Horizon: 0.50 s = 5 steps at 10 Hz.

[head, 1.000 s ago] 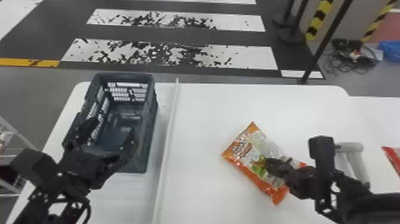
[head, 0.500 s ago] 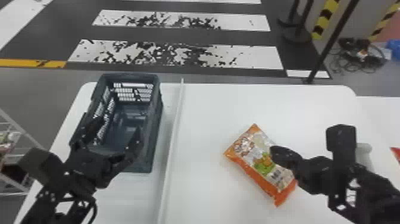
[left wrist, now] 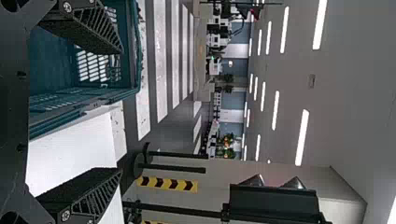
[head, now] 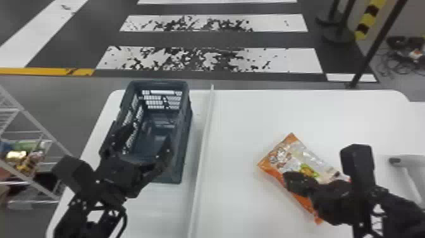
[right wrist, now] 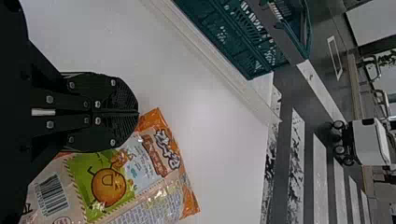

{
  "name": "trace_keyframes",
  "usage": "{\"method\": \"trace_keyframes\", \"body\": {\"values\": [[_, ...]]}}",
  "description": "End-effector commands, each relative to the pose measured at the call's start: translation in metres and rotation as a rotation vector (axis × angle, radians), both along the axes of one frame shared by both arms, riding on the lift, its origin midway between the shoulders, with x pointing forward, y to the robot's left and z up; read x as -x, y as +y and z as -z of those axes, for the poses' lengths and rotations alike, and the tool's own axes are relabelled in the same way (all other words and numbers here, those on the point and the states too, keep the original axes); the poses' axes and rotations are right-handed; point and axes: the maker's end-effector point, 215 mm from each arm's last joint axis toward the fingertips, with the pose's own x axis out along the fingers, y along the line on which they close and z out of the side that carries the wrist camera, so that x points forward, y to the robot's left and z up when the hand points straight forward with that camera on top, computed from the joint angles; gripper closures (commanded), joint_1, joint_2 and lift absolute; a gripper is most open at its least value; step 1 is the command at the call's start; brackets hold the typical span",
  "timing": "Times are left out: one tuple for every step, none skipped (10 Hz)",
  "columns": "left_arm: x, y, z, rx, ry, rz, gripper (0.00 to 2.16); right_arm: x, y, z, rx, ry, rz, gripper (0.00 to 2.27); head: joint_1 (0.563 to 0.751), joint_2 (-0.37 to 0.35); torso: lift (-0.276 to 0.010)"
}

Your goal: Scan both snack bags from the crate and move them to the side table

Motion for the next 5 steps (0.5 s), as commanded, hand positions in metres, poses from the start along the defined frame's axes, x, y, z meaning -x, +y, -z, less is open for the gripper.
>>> {"method": "trace_keyframes", "body": {"values": [[0.000, -0.001, 0.000, 0.000, 0.000, 0.003, 0.10, 0.000, 0.018, 0.016, 0.039, 0.016, -0.048, 2.25, 0.695, 0.101, -0.075], [0.000, -0.001, 0.000, 0.000, 0.001, 0.003, 0.10, -0.004, 0.028, 0.027, 0.058, 0.025, -0.072, 2.25, 0.695, 0.120, -0.075], [0.000, 0.000, 0.000, -0.003, 0.001, 0.002, 0.10, -0.008, 0.038, 0.037, 0.071, 0.038, -0.092, 2.25, 0.695, 0.137, -0.075], [0.000, 0.002, 0.001, -0.005, 0.004, -0.001, 0.10, -0.013, 0.044, 0.046, 0.088, 0.051, -0.110, 2.25, 0.695, 0.152, -0.075], [0.000, 0.003, 0.001, -0.005, 0.004, -0.002, 0.10, -0.018, 0.047, 0.054, 0.106, 0.058, -0.120, 2.25, 0.695, 0.160, -0.075]]}}
